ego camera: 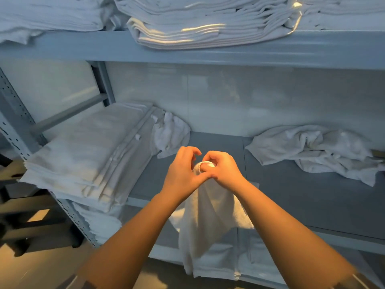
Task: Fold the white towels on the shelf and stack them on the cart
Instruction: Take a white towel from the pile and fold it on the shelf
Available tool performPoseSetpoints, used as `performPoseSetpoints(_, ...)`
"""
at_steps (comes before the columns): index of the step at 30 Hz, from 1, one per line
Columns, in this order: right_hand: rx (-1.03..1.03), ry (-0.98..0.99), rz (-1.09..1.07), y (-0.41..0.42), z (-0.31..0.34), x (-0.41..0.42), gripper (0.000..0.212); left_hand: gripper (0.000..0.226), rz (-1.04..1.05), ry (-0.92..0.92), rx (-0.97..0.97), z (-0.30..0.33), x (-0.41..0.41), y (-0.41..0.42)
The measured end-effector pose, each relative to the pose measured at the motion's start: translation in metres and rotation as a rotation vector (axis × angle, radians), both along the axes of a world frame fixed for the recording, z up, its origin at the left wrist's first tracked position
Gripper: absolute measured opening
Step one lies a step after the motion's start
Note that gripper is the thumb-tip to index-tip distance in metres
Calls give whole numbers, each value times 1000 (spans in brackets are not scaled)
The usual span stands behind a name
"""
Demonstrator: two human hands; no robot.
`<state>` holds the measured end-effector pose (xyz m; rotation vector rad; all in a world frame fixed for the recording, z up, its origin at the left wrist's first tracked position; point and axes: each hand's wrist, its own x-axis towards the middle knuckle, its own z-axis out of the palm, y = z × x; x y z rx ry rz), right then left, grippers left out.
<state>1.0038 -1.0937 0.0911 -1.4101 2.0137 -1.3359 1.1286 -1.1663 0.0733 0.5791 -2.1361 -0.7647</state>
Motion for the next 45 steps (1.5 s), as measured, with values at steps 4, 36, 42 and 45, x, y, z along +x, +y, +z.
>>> performPoseSetpoints(4, 85, 19, 9, 2, 4, -7, 8, 61, -110, -183, -32, 0, 2, -3)
performPoseSetpoints(36, -116, 366, -300, 43, 33, -12, 54, 25, 69, -111, -127, 30, 21, -34)
performPoseSetpoints(42, 68, 559, -196, 23, 30, 10, 18, 21, -69, -117, -255, 43, 0, -14)
performPoseSetpoints(45, 10, 534, -311, 30, 29, 1, 14, 23, -12, -129, -242, 40, 12, -26)
